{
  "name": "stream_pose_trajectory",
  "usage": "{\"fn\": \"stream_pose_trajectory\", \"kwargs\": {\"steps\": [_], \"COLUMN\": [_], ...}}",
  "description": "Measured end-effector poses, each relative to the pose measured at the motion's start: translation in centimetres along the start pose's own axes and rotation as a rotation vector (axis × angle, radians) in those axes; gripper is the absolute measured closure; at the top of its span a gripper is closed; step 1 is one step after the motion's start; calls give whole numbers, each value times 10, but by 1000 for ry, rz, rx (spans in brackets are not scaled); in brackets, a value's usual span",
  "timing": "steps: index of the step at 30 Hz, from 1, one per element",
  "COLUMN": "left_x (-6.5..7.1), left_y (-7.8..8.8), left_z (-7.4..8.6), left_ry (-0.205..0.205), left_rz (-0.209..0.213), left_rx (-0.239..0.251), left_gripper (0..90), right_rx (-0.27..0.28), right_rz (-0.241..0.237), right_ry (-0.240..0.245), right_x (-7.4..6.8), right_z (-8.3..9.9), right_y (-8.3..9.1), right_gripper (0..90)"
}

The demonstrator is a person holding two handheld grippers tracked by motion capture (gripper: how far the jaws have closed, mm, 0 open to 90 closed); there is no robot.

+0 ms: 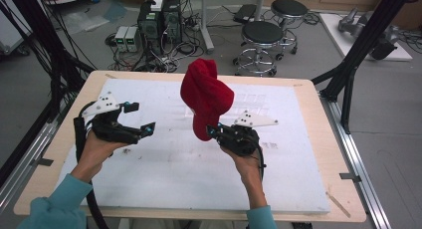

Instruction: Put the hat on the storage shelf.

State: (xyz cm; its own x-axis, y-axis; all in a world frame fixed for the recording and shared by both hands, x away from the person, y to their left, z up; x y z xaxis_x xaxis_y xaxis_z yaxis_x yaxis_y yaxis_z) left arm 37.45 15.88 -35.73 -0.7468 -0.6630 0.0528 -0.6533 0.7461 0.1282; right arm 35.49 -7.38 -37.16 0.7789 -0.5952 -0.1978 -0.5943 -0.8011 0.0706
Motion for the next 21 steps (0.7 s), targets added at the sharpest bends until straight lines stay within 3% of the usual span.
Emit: {"fn": "stream_pose_trajectory", "kwargs": {"steps": [2, 4, 11, 21], "left_x": [-6, -11, -14, -20], "left_y": [8, 15, 33, 48], "left_z": [13, 24, 64, 87], "left_ry": [11, -3, -1, 10], "left_rz": [-18, -36, -43, -78], "left_rx": [0, 1, 26, 60], "left_gripper": [73, 73, 76, 76], "right_rx": [9, 28, 56, 61], "right_rz": [14, 38, 94, 173], "right_ry": [-1, 5, 15, 34], "right_x": [6, 14, 39, 76], "right_z": [-3, -7, -16, -23], "right_y": [2, 3, 2, -17], "right_gripper": [854, 854, 854, 854]}}
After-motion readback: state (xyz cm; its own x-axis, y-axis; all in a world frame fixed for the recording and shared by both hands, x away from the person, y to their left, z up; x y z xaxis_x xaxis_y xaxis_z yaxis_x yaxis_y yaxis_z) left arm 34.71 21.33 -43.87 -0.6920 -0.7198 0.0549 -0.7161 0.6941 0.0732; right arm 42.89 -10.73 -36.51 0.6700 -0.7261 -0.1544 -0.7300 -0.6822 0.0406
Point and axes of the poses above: each handheld gripper's, and its own axes: y roughly backward along the jaws, z roughly out of its underside, x roughly to its right, the point moved 9 cm from there along -y, roughly forward along the jaws, and after that the axes turned 11 degrees about x, right-handed, at the moved point
